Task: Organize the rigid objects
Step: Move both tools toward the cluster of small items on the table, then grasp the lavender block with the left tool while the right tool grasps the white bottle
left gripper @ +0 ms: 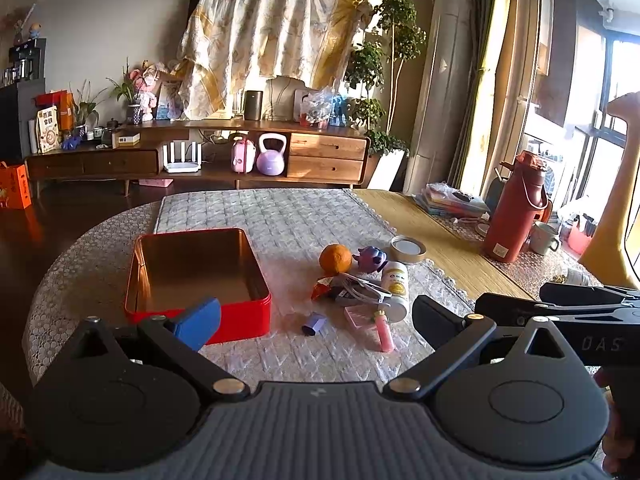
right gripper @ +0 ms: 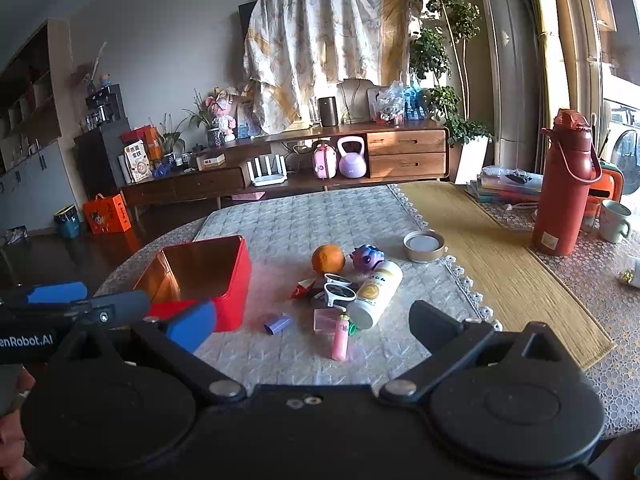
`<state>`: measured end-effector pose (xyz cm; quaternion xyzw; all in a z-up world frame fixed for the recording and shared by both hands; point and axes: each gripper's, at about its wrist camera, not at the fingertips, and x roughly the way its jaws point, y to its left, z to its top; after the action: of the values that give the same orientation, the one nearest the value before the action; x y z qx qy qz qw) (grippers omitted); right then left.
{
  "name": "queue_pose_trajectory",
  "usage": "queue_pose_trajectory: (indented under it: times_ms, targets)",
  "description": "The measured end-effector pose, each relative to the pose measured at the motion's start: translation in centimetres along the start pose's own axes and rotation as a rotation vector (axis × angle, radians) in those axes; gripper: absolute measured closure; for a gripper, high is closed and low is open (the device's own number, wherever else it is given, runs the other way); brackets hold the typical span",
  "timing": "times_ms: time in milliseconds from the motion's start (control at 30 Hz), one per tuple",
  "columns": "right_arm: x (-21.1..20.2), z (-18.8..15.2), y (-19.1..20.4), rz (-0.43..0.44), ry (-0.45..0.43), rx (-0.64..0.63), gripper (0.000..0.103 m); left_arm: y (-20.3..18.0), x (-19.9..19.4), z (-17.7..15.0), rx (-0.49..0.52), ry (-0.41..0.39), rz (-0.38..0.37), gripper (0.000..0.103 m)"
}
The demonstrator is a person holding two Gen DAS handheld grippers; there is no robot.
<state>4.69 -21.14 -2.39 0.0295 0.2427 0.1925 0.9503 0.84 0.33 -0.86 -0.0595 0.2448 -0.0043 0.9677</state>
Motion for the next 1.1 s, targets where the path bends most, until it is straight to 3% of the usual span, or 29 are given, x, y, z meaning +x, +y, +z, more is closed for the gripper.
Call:
queue_pose_trajectory:
  times_ms: [667,1100]
  targets:
    - [1.9,0.5,-1.5,-0.02,0.041,0.031,0.0,0.0,1.3,0.5,0.033,0.019,-0.033,0.0]
    - [8.9,1.7,-6.9,-0.084,0.134,0.042,0.001,0.4,7.4,1.1,0.091,0.07,-0.045,0.0]
